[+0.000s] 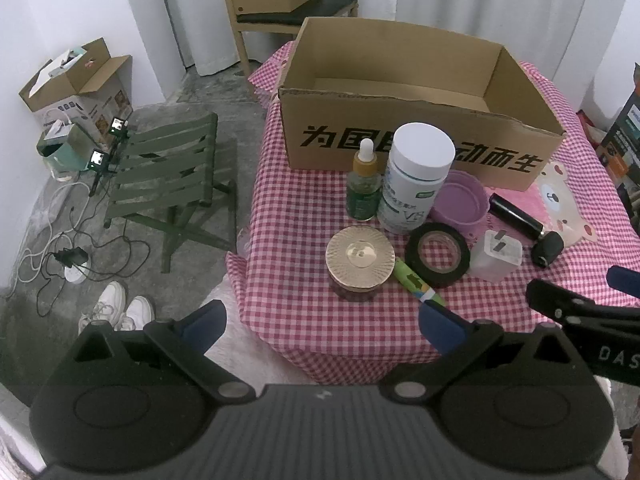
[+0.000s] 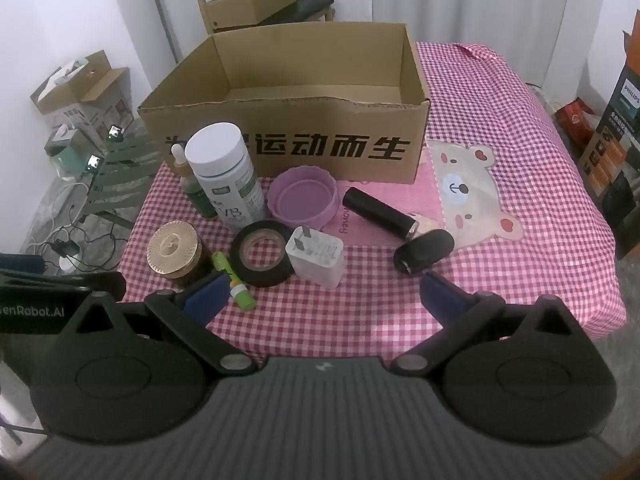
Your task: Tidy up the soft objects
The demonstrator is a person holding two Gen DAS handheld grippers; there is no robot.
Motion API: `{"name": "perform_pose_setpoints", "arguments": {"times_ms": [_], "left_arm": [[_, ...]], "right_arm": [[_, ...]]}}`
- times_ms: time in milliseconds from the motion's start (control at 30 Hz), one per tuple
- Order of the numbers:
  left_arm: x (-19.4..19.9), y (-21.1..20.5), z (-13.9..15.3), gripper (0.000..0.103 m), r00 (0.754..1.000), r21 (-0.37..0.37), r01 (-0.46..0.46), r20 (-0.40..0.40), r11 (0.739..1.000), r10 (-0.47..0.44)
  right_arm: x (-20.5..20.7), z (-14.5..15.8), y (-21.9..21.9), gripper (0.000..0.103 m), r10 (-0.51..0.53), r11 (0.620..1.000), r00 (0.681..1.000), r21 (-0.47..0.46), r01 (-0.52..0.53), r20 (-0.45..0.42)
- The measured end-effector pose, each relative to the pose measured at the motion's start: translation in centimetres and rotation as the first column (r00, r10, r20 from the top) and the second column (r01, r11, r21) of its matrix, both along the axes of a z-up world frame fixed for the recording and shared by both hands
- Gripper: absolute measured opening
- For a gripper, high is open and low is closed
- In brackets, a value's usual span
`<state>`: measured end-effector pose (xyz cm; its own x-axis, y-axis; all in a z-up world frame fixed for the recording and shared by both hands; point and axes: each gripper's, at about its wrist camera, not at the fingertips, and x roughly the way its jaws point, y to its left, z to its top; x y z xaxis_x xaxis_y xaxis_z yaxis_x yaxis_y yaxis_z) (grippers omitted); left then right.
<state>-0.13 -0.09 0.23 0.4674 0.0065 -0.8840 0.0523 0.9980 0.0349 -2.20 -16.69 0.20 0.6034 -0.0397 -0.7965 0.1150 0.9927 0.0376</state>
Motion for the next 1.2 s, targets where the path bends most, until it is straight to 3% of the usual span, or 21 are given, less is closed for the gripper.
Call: {"name": "perform_pose_setpoints", "arguments": {"times_ms": [1200], "left_arm": [[-0.11,0.05,0.17,0.103,1.0,0.005,0.003,0.001,1.0,-0.003]], "right_arm": [[-0.22,-0.03,0.38,0.102,0.008,1.0,1.0,-0.006,-0.008,-0.003]]}}
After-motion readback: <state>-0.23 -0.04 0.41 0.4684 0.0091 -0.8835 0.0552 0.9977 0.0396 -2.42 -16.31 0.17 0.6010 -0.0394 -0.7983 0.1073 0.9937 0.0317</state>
